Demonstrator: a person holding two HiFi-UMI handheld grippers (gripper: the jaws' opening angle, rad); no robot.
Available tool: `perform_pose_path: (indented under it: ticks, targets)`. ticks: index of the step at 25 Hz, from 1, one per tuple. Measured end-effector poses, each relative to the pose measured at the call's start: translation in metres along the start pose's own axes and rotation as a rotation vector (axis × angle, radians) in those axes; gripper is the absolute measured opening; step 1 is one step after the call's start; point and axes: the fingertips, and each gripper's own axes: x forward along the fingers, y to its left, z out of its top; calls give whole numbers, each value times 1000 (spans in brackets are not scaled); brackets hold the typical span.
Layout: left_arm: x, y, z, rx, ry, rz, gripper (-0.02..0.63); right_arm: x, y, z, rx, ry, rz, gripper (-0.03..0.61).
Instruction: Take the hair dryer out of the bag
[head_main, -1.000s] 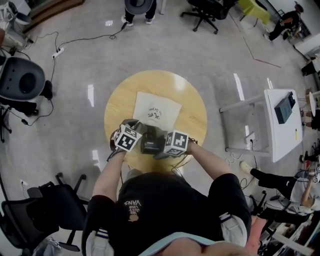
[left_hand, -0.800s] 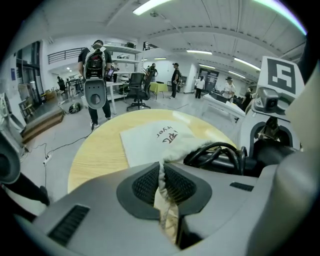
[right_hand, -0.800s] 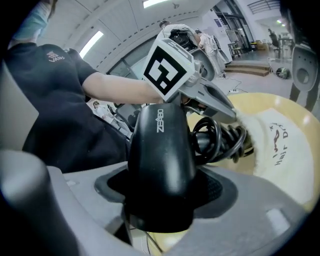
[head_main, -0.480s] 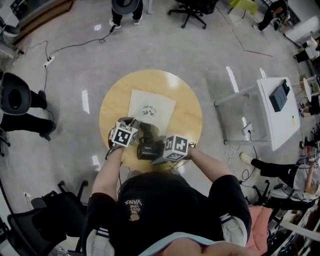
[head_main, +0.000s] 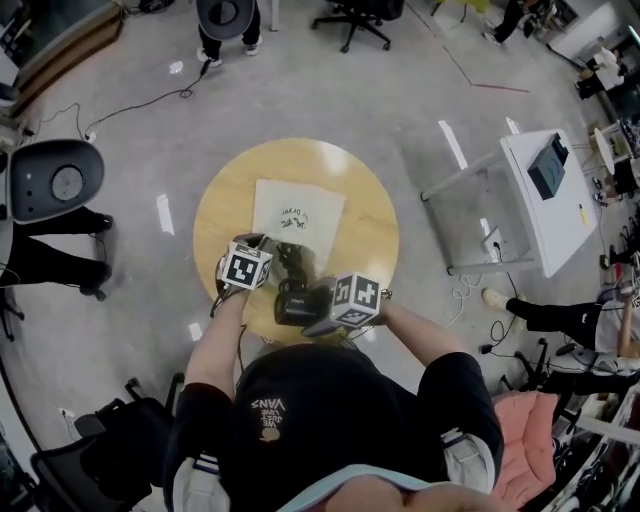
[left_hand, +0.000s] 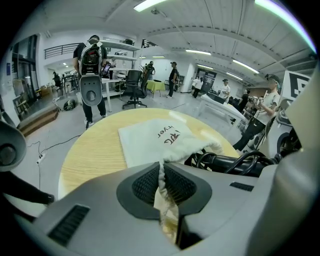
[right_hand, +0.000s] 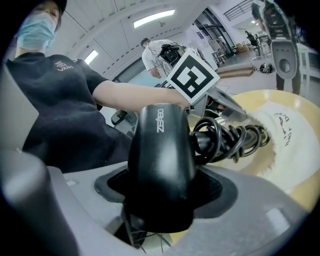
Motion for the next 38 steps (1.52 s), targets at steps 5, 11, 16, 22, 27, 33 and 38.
perform_pose_path:
  ticks: [5, 11, 16, 22, 27, 33, 38]
  targets:
    - [-1, 0, -2, 4, 5, -14, 37, 4, 15, 2, 12, -36, -9, 350]
    - [2, -1, 3, 25, 15, -15, 37, 2, 25, 4, 25, -82, -24, 350]
    - [-1, -2, 6, 40, 8, -19, 37, 5, 39, 10, 19, -113, -39, 350]
    - [-4, -3, 9, 47, 4, -29, 37, 5, 50, 18, 14, -151, -68, 350]
    - [-1, -3, 7, 50, 9, -42, 37, -1, 54, 26, 21, -192, -107, 350]
    - [-1, -11, 7, 92, -7, -73, 38, -12, 57, 37, 23, -255, -153, 350]
    - [-11, -16, 1, 85, -42, -122, 77, -21, 56, 46, 25, -315, -190, 350]
